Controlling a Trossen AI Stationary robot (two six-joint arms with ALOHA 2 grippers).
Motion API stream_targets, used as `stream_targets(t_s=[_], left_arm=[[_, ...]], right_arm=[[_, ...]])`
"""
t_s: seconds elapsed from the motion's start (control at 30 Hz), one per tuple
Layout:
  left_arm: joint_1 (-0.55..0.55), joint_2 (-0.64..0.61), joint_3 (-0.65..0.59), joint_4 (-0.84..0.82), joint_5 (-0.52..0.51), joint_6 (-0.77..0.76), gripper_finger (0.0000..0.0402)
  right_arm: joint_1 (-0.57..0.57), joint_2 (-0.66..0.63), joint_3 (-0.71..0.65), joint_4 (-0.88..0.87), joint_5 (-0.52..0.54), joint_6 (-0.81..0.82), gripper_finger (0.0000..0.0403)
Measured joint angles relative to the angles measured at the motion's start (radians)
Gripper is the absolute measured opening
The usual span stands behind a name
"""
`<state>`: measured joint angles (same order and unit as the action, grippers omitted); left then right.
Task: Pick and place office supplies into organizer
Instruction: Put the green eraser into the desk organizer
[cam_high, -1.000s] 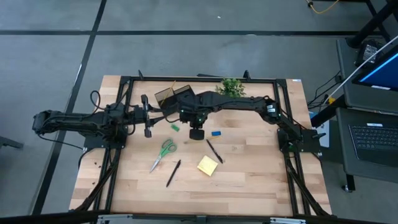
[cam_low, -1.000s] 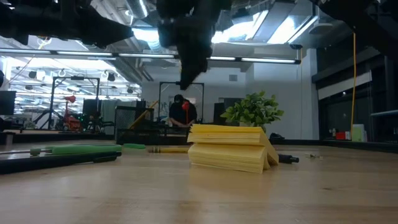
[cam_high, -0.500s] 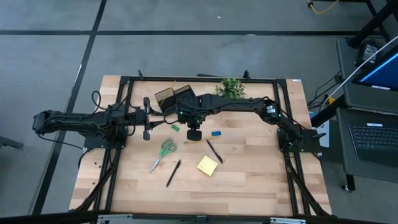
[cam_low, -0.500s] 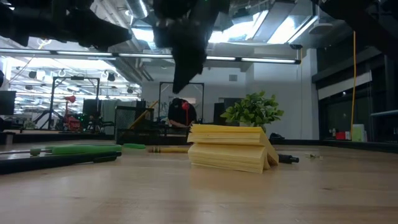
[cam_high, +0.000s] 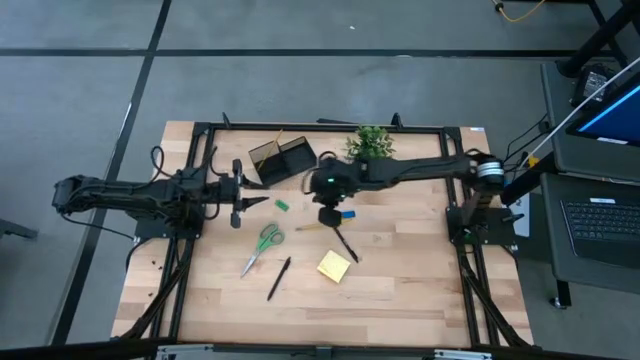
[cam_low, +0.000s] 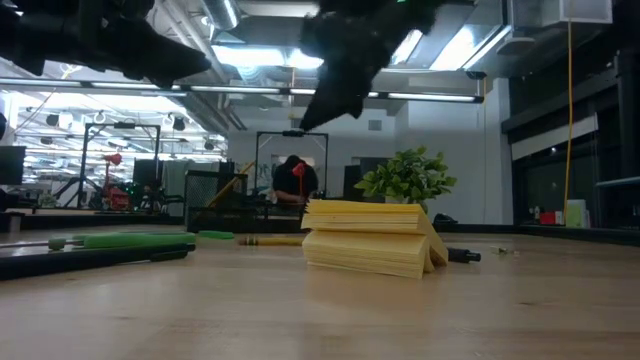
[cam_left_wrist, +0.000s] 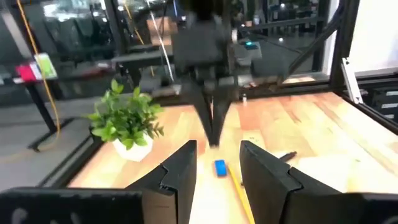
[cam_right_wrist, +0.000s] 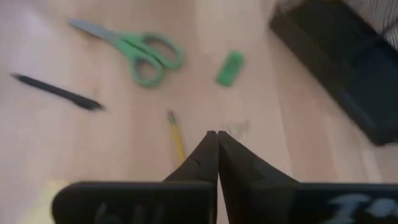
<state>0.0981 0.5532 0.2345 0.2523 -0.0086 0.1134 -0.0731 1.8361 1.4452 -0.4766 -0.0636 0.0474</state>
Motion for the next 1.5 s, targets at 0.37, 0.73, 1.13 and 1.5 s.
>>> stream_targets(t_s=[0.37, 0.73, 1.13, 1.5], left_arm=[[-0.060, 0.314, 0.140, -0.214, -0.218, -0.103, 0.0118], [-0.055, 0.799, 0.482, -0.694, -0.248, -0.002, 0.0119], [-0.033, 1.045, 0.619, -0.753, -0.250, 0.152, 0.0144], [0.066, 1.114, 0.623, -0.770, -0.146, 0.260, 0.0144]], right_arm=[[0.000, -0.182, -0.457, 0.485, -0.088, 0.084, 0.0028], [-0.010, -0.184, -0.518, 0.565, -0.214, 0.055, 0.0006], [-0.010, -0.184, -0.518, 0.563, -0.306, 0.025, 0.0020], [-0.010, -0.183, -0.519, 0.587, -0.308, 0.023, 0.0017]])
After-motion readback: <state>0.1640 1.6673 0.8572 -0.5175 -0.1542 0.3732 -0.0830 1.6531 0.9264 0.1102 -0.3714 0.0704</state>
